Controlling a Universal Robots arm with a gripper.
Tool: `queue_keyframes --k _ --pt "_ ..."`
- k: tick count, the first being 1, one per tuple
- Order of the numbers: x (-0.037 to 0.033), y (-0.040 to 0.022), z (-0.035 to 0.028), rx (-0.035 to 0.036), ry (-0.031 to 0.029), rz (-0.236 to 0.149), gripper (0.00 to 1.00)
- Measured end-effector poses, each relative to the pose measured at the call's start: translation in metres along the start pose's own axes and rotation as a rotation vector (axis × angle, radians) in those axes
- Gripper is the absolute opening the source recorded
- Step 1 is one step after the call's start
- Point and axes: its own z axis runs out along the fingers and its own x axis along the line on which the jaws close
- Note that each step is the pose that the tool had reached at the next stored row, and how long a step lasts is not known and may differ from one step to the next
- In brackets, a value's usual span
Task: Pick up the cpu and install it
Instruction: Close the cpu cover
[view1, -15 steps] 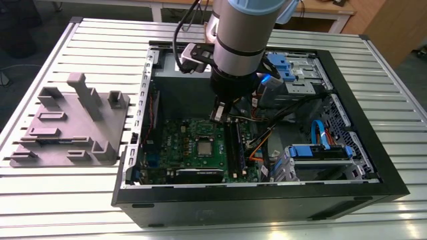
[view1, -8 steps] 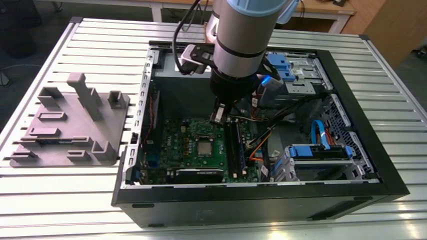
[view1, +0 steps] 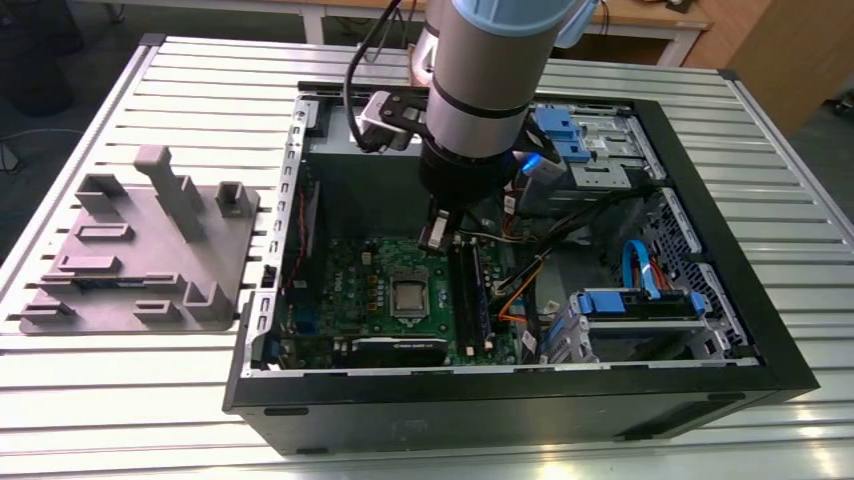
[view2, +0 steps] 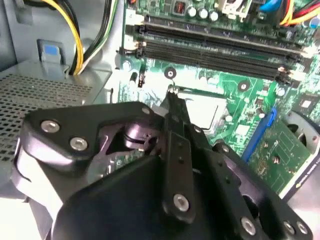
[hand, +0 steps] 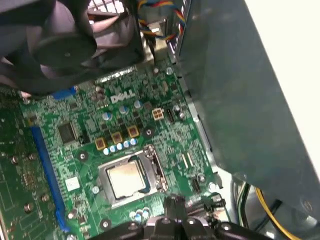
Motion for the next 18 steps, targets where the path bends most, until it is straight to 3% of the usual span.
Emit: queue_keyframes --k 18 --pt "-0.006 -0.0026 0.0053 0.0 0.0001 0.0 0.1"
